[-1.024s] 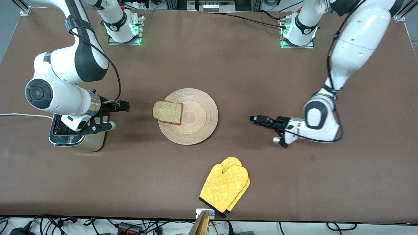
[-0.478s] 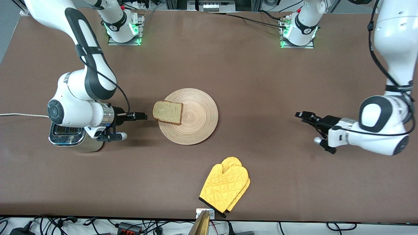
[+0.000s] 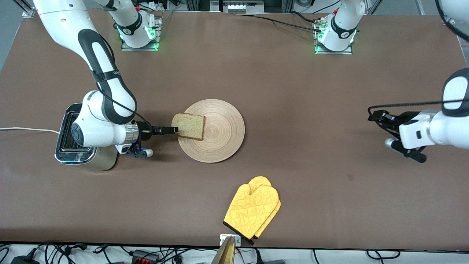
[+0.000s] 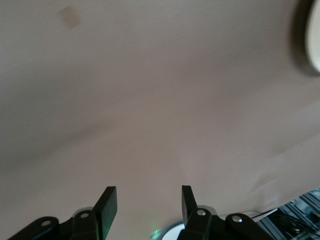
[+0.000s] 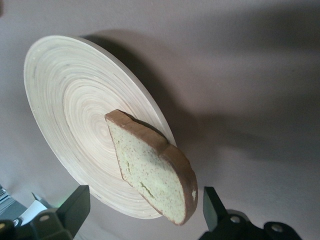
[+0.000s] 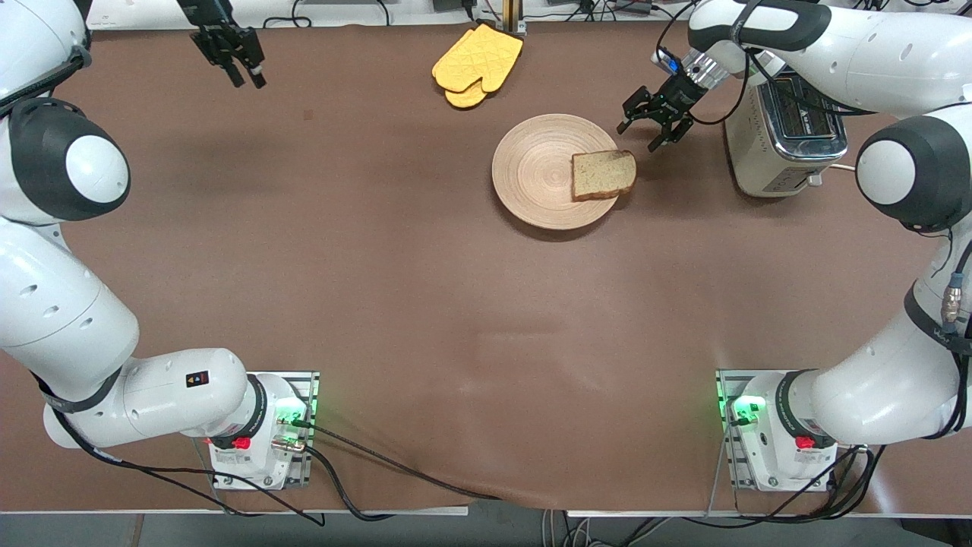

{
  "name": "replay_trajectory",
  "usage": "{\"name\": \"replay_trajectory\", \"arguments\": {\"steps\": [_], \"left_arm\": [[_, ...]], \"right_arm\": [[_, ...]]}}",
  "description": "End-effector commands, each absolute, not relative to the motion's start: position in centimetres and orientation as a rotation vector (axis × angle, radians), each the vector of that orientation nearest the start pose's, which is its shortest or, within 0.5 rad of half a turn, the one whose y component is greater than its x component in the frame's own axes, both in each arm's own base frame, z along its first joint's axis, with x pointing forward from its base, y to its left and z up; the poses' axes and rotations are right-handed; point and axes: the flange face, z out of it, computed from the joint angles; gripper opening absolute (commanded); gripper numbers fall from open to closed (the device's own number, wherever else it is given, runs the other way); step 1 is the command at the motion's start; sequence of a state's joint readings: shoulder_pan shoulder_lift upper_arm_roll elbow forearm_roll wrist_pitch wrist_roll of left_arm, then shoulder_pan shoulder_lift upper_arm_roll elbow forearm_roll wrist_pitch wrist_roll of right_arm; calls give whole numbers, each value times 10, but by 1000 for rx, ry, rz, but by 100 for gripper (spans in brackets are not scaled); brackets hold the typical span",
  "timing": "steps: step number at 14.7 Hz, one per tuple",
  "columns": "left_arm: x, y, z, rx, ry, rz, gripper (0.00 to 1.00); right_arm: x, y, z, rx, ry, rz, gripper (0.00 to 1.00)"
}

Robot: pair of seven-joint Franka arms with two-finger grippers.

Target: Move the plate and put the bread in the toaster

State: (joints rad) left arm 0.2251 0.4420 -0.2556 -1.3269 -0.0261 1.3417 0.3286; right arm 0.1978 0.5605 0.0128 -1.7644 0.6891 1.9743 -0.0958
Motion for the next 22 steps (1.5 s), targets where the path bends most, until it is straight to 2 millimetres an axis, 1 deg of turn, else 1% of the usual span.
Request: {"name": "replay_trajectory", "arguments": {"steps": [1, 2, 3, 4, 6, 7, 8, 9, 10, 11, 12, 13, 14, 15, 16, 17, 18, 19, 20, 21, 22], "left_arm": [[616, 9, 506, -3096, 500, 633, 58], [610, 12, 529, -3073, 484, 580, 57], [605, 9, 544, -3046, 484, 554, 57], [600, 6, 552, -3025, 485, 553, 57], [598, 0, 553, -3032, 454, 561, 60], [597, -7, 555, -3029, 447, 556, 65], [593, -20, 561, -3010, 467, 531, 76], [589, -17, 565, -3003, 473, 530, 78], [586, -10, 561, -3014, 450, 531, 76], [581, -7, 567, -3023, 432, 466, 76], [571, -5, 567, -3021, 420, 385, 87], [559, -9, 569, -3014, 430, 314, 100], [549, -10, 574, -3040, 425, 245, 100], [544, -12, 576, -3060, 418, 220, 100], [542, -12, 579, -3063, 406, 210, 100], [541, -7, 581, -3067, 388, 203, 100], [540, 10, 584, -3108, 315, 191, 100], [540, 26, 584, -3180, 200, 183, 100], [538, 32, 585, -3206, 109, 178, 100], [535, 32, 591, -3200, 45, 164, 100], [533, 29, 593, -3196, -11, 161, 100]], "right_arm": [[600, 171, 225, -2488, 128, 485, 100], [599, 172, 220, -2489, 129, 495, 100], [599, 172, 216, -2488, 127, 503, 100], [597, 172, 210, -2487, 118, 510, 100], [596, 172, 206, -2486, 118, 519, 100], [596, 172, 205, -2485, 118, 523, 100], [596, 172, 205, -2485, 118, 525, 100], [595, 172, 201, -2484, 120, 534, 100], [595, 173, 200, -2485, 119, 535, 100], [593, 175, 198, -2484, 112, 541, 100], [592, 177, 196, -2485, 110, 546, 100], [592, 178, 195, -2484, 108, 550, 99], [591, 178, 193, -2483, 109, 556, 96], [591, 177, 192, -2483, 110, 557, 94], [591, 178, 192, -2483, 108, 560, 91], [591, 178, 192, -2482, 107, 562, 86], [591, 180, 193, -2481, 102, 563, 77], [591, 180, 193, -2480, 102, 564, 65], [591, 179, 194, -2480, 99, 565, 52], [591, 180, 194, -2479, 96, 567, 47], [592, 180, 195, -2479, 95, 565, 47]]}}
